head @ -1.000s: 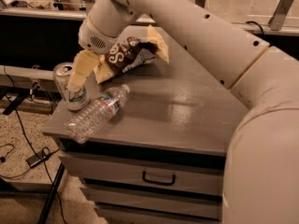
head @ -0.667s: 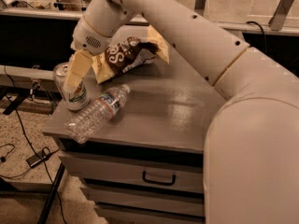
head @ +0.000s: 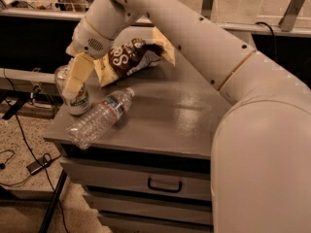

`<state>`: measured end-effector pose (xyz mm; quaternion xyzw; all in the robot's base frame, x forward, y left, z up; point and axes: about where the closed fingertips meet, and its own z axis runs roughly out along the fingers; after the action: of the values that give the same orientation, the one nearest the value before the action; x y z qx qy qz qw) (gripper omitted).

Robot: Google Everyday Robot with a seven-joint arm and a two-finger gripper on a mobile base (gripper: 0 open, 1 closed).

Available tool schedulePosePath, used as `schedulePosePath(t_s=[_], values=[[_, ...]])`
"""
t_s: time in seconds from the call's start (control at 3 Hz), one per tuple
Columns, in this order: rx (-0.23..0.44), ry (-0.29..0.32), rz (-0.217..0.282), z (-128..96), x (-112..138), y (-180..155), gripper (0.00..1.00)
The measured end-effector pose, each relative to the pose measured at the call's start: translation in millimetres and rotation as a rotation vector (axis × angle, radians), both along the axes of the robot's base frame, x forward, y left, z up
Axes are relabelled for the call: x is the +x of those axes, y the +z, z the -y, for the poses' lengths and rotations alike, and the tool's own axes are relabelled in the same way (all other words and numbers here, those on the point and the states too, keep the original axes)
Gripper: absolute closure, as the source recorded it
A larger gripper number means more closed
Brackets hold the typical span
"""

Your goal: Pick 7up can

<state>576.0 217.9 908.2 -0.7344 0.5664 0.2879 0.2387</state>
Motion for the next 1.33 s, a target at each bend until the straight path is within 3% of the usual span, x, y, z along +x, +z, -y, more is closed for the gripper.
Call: schedulePosePath(t_s=[0.33,1.0,1.33], values=[[0.023,0.02,0.01,0,-13,2,0.18],[0.032,0.045,0.032,2,-26,5,0.64],[0.023,0.043,0.085,0,-23,27,0.87]])
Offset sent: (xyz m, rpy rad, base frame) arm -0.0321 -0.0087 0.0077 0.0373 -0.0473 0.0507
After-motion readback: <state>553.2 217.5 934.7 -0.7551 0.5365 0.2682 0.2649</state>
